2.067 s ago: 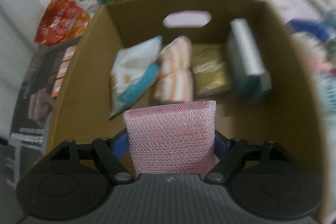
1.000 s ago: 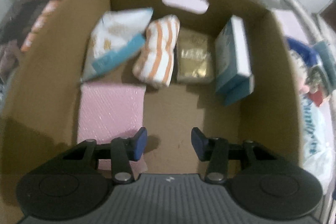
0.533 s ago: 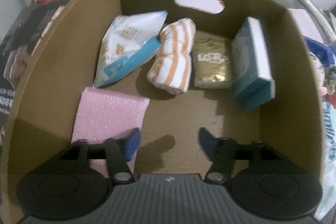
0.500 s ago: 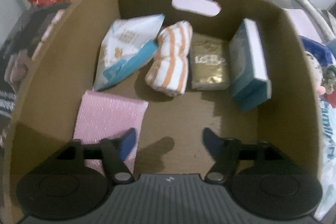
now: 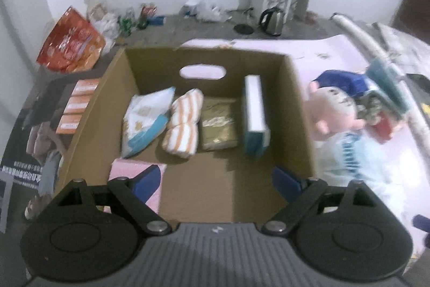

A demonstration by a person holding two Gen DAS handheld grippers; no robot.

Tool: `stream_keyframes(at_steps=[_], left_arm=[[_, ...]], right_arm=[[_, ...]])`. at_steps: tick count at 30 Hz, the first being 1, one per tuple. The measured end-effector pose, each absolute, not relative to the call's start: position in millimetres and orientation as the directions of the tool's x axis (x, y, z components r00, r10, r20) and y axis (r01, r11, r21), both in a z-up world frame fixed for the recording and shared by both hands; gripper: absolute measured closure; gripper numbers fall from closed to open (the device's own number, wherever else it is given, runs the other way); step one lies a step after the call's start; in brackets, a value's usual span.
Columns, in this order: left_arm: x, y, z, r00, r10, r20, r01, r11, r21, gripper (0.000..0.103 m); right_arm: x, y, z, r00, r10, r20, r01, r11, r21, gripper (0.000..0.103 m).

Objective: Organize soft objects
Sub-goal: 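Move the left tool back from the box toward the mat, then grasp the blue towel with the left tool while the right tool steadies it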

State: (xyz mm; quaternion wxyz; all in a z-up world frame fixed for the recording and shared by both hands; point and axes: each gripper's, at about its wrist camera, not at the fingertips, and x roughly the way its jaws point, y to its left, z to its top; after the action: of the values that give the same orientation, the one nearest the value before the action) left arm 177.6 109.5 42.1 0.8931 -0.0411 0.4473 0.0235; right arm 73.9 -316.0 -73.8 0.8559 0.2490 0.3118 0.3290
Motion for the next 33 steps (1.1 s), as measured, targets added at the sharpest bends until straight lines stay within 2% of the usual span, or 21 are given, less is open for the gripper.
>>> stream_keyframes(at_steps=[11, 17, 25, 28, 33], left_arm=[[161.9, 32.1, 76.7, 0.651, -0.122, -0.749, 0.08, 0.993, -0.092, 0.009], [179.2, -18.2, 84.9, 0.62, -0.228, -0.75, 0.137, 0.974, -0.182, 0.009], [237.8, -85.7, 79.0, 0.559, -0.364, -0.745, 0.139, 0.927, -0.348, 0.009], [264.9, -103.4, 68.4, 0.515, -0.415, -0.75, 0.1, 0.898, -0.428, 0.009], [304.6, -125.4, 48.1, 0.469, -0.45, -0.76, 0.045, 0.872, -0.488, 0.009]], right_arm=[[58.7, -346.2, -77.0, 0.638, 0.688, -0.346, -0.377, 0.67, 0.639, 0.034], [59.4, -363.1, -74.2, 0.678, 0.649, -0.344, -0.367, 0.705, 0.607, 0.033], [102.5, -375.1, -49.3, 0.817, 0.448, -0.363, -0.351, 0.886, 0.304, 0.033], [137.2, -379.5, -44.2, 0.856, 0.375, -0.357, -0.337, 0.927, 0.165, 0.033], [201.6, -383.6, -41.1, 0.882, 0.298, -0.366, -0.333, 0.942, -0.034, 0.033]])
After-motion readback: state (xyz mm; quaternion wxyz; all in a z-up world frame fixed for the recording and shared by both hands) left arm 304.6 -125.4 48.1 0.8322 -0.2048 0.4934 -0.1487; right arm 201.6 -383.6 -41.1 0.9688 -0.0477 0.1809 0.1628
